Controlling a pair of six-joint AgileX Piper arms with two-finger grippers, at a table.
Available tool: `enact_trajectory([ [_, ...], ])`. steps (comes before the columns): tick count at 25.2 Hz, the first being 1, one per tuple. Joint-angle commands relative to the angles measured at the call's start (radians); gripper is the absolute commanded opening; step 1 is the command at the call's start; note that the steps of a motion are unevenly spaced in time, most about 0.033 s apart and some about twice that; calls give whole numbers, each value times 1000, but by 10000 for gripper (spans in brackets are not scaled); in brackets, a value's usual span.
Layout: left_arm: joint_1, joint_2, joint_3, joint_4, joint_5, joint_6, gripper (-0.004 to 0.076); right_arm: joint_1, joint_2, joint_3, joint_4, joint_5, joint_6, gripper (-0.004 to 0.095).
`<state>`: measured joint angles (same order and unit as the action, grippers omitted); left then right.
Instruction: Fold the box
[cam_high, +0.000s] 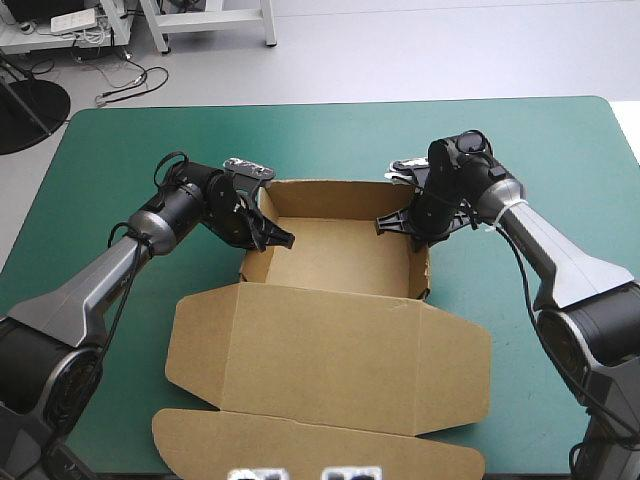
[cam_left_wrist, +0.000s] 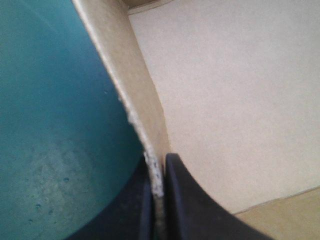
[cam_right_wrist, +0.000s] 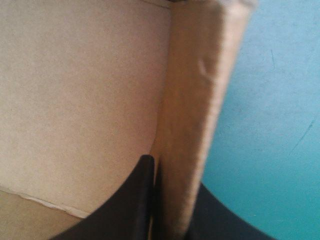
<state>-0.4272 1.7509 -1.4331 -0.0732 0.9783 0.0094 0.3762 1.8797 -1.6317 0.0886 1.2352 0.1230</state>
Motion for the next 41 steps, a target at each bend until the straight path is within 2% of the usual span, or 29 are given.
enact_trajectory([
  [1,-21,5,-3,-58,-4,35,71,12,-51,-31,-1,-10,-38,245],
  [4,-21,5,-3,-60,18,47,184,12,-51,-33,-46,-5,-19,428],
  [6,-21,5,-3,-60,31,62,286,12,-51,-33,-62,-5,-8,501],
  [9,-21,5,-3,-58,20,62,442,11,-51,-33,-78,-3,-8,527],
  [11,-21,5,-3,-58,-2,60,505,11,-51,-33,-89,4,-8,527],
  [15,-21,-3,-6,-54,-43,60,523,11,-63,-33,-103,16,-8,526],
  [18,-21,-5,-43,-41,-36,60,523,11,-77,-53,-103,14,-8,525],
  [21,-21,-5,-109,-32,-4,60,523,11,-92,-89,-97,16,-8,525],
  [26,-21,-5,-297,7,124,60,523,11,-146,-201,-89,16,0,526],
  [29,-21,-5,-429,52,224,50,516,11,-199,-238,-104,16,8,525],
  [30,-21,-5,-510,73,296,53,503,11,-229,-240,-133,16,28,525],
  [33,-21,-42,-630,91,313,50,419,11,-289,-240,-148,16,107,525],
  [37,-21,-132,-690,140,313,46,219,11,-311,-238,-139,16,115,525],
  [40,-21,-222,-690,189,313,46,15,11,-298,-211,-131,16,122,525],
  [41,-21,-266,-690,191,313,46,-8,11,-281,-177,-138,16,126,525],
])
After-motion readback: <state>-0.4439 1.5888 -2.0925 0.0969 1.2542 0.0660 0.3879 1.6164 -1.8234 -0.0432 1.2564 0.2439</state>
